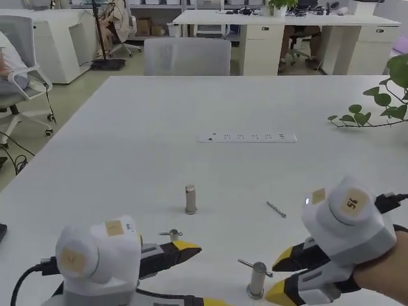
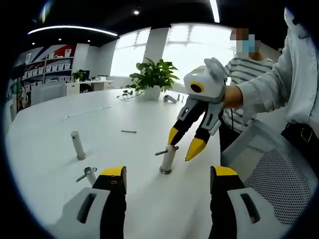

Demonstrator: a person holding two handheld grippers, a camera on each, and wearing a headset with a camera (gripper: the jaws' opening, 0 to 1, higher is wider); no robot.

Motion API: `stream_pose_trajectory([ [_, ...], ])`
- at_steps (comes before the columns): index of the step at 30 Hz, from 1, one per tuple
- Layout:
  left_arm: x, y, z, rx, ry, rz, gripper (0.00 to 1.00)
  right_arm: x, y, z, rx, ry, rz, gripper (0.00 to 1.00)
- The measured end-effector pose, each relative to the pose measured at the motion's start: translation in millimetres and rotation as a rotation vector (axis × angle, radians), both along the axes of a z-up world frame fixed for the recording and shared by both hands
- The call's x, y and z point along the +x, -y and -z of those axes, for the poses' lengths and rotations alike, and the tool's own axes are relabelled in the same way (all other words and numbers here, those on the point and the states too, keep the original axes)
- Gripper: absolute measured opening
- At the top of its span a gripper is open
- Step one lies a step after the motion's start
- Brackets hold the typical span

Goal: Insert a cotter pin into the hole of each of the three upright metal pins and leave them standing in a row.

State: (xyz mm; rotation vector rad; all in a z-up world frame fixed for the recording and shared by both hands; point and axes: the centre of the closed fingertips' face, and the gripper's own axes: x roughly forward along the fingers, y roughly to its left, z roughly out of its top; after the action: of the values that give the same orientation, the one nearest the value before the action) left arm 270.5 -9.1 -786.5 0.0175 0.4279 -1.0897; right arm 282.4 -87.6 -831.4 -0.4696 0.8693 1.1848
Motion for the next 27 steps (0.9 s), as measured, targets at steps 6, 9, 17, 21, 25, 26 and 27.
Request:
stream_pose_trajectory([
  [6, -3.7, -17.0, -9.9, -0.001, 0.018, -0.024, 0.76, -1.6, -3.7, 1.5, 0.006, -0.005, -0.001, 0.33],
  [9, -4.3, -25.9, -9.1, 0.016, 0.029, -0.036, 0.8, -1.4, -4.9, 1.6, 0.005, 0.001, -0.006, 0.33],
  [17, 3.8, -59.4, -18.0, -0.012, 0.043, -0.136, 0.84, -0.7, -7.6, 2.8, 0.015, 0.011, -0.011, 0.34],
  [21, 5.5, -73.6, -20.9, -0.017, 0.059, -0.161, 0.86, -0.8, -9.4, 7.2, 0.023, 0.02, -0.022, 0.34],
  [25, 6.5, -85.5, -23.4, -0.026, 0.068, -0.186, 0.87, 0.8, -11.1, 9.7, 0.044, 0.046, -0.034, 0.34],
  [26, 5.6, -87.1, -23.5, -0.029, 0.067, -0.189, 0.87, 1.1, -12.4, 9.7, 0.055, 0.057, -0.043, 0.34],
  [27, 5.1, -88.2, -23.8, -0.03, 0.068, -0.192, 0.87, 1.7, -12.0, 11.5, 0.056, 0.061, -0.039, 0.33],
])
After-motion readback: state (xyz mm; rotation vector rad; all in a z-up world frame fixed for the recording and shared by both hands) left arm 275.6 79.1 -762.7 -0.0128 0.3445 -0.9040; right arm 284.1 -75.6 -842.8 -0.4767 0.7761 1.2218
